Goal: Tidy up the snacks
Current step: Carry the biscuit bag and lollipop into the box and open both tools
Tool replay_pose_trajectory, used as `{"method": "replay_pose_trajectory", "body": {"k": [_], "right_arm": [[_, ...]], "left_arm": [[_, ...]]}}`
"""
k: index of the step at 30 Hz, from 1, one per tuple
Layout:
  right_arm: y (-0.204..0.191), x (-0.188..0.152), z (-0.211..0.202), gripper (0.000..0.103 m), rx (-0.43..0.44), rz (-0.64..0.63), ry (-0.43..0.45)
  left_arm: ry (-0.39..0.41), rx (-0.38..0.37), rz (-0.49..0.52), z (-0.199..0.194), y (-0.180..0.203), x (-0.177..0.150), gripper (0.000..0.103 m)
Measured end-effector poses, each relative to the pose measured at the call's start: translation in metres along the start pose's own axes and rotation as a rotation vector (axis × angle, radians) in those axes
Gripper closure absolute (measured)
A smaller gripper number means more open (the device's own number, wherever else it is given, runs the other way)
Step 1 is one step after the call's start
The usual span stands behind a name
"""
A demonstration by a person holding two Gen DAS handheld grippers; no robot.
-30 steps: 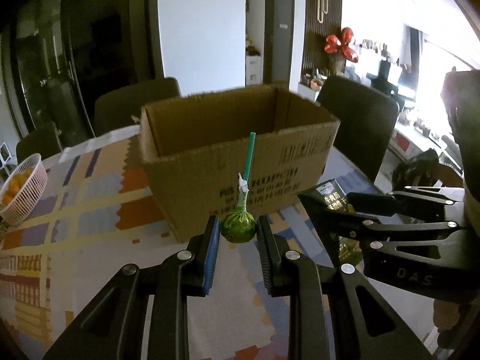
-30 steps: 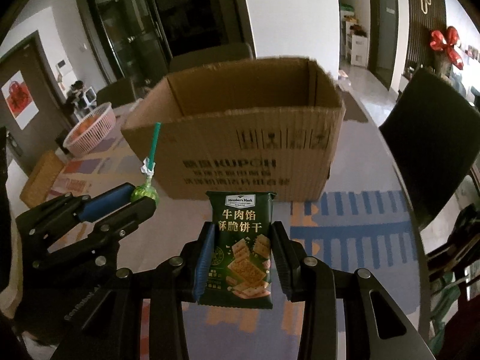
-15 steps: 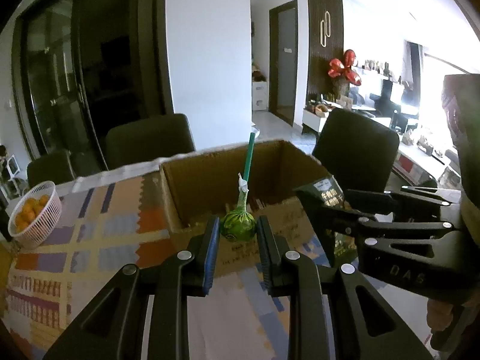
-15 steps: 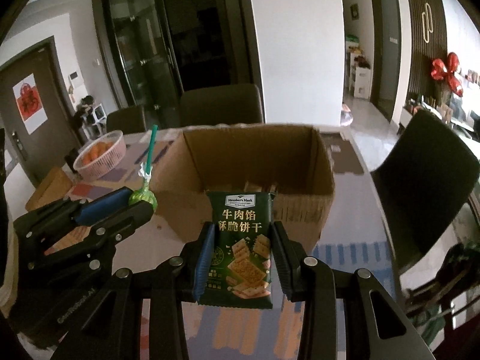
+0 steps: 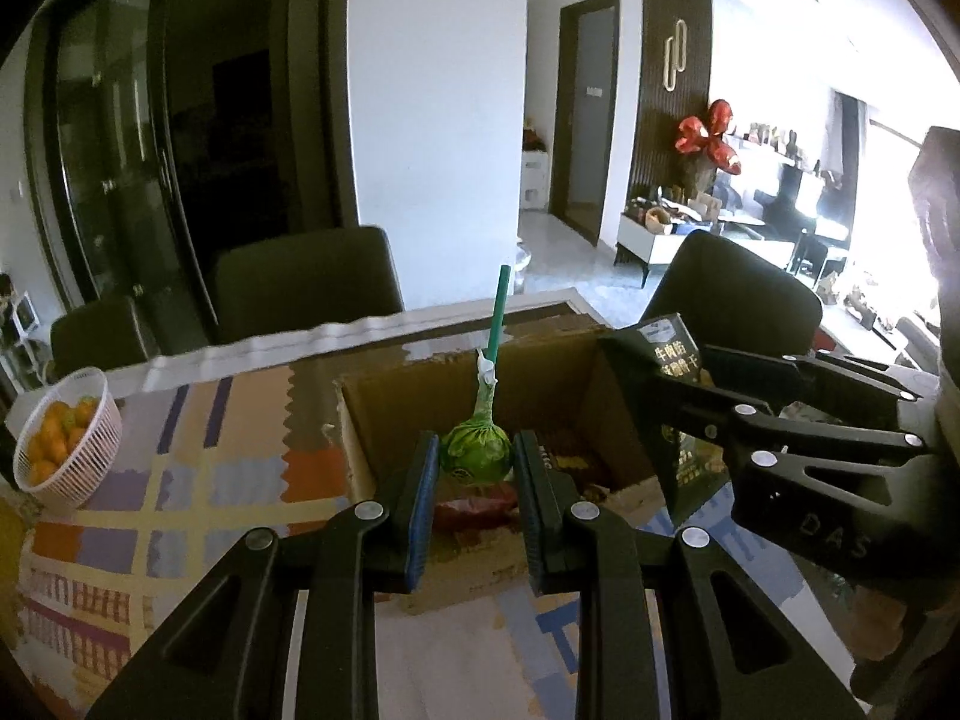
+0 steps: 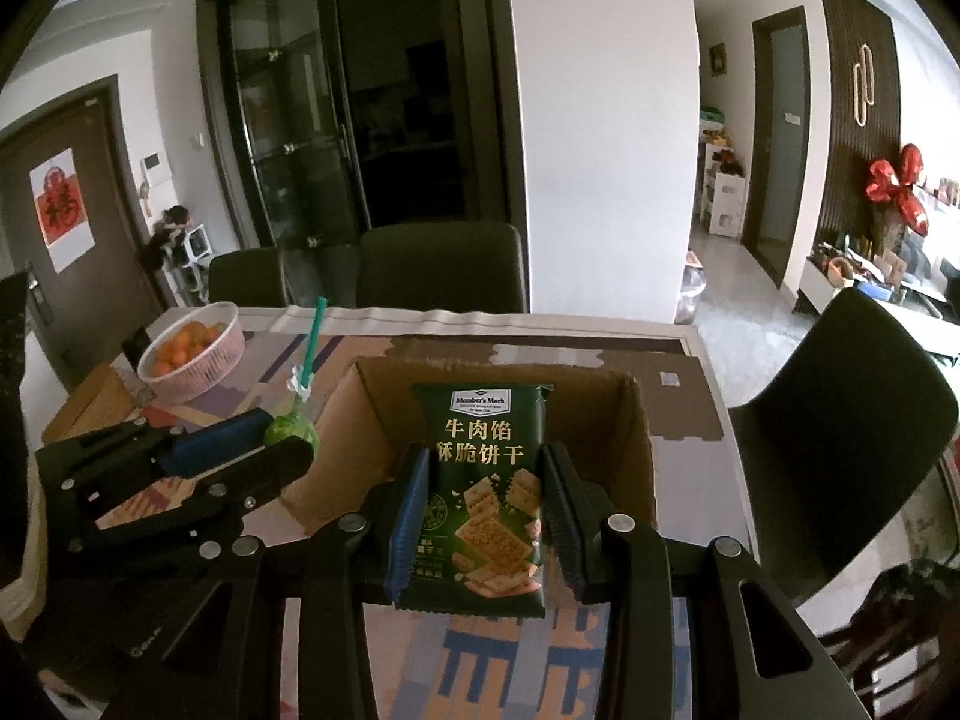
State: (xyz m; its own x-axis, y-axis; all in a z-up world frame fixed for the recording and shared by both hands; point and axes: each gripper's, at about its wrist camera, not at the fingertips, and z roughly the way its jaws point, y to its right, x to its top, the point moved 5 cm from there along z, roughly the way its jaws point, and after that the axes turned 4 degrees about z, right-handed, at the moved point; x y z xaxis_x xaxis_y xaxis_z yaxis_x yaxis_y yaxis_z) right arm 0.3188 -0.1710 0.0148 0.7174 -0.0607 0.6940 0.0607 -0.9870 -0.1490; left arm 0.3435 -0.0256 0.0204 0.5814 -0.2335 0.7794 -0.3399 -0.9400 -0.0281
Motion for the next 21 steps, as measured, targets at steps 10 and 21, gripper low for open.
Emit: {"method": "replay_pose_trajectory", "body": {"k": [10,21], "right_arm": [[0.01,0.014,0.036,0.051,0.001,0.038,-0.072],[0.006,-0.014,0.007,0.044,-0.039,0.009,-0.039]], "left_arm": [[-0.034,0.079,-0.01,0.023,-0.011,0.012,0.057],[-0.008,0.135,-0.048,-0.021,-0.015,-0.015,0.045]]}}
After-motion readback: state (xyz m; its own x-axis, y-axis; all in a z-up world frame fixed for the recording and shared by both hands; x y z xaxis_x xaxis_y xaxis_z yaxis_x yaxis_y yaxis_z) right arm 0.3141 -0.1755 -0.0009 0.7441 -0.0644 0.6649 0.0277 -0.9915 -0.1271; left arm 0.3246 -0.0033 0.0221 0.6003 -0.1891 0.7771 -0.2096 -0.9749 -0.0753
